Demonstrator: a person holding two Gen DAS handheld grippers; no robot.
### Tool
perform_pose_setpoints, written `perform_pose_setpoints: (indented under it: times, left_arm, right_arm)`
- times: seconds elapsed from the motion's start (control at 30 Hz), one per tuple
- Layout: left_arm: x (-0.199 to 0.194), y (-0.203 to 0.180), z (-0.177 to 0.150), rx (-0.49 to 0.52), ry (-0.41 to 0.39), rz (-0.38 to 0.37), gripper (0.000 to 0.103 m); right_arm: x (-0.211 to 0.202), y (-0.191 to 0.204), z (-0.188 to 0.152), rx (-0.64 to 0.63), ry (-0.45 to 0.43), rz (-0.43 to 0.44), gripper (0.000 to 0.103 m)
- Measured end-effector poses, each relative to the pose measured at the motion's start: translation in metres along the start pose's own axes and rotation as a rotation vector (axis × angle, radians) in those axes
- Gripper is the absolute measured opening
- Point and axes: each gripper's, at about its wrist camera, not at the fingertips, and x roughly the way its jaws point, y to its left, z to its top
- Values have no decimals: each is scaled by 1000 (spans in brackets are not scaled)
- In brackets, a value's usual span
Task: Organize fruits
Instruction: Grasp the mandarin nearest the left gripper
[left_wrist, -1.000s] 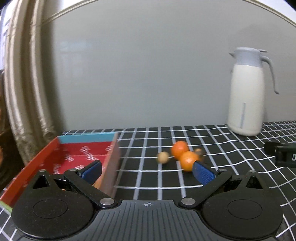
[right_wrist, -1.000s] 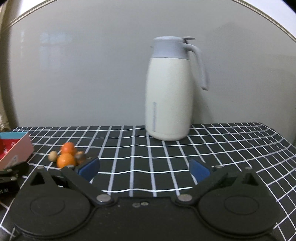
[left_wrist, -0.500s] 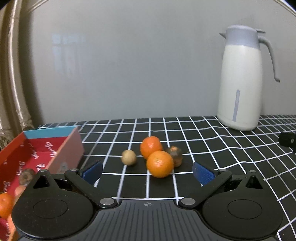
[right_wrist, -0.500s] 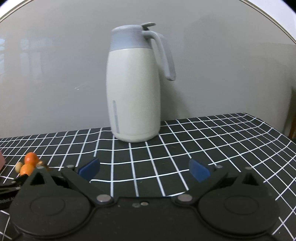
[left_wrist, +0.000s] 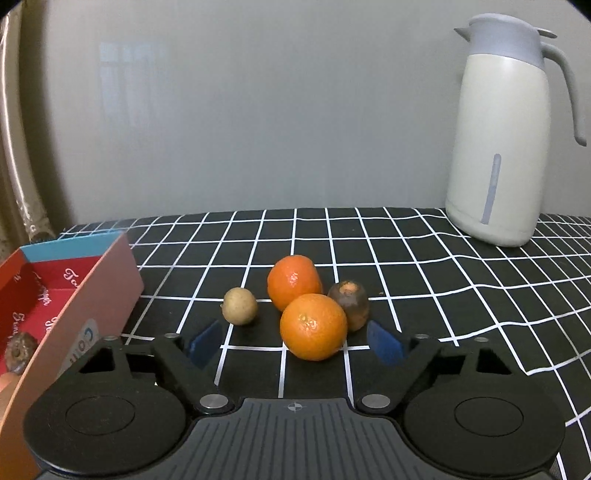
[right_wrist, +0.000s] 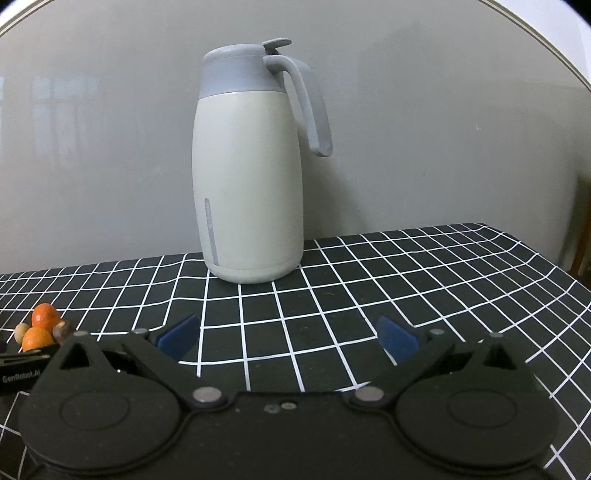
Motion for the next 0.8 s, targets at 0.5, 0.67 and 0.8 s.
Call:
perform_pose_setpoints:
  times: [0.5, 0.67, 0.8]
  left_arm:
    - [13, -3, 3, -4, 53, -43, 55]
    - [5, -7, 1, 37, 36, -30, 40]
    - [0, -2, -2, 41, 34, -21, 40]
  right_arm:
    - [-2, -2, -2, -2, 7, -18, 103]
    - [-3, 1, -1, -11, 4, -12, 103]
    - [-4, 4, -1, -12, 6, -3, 103]
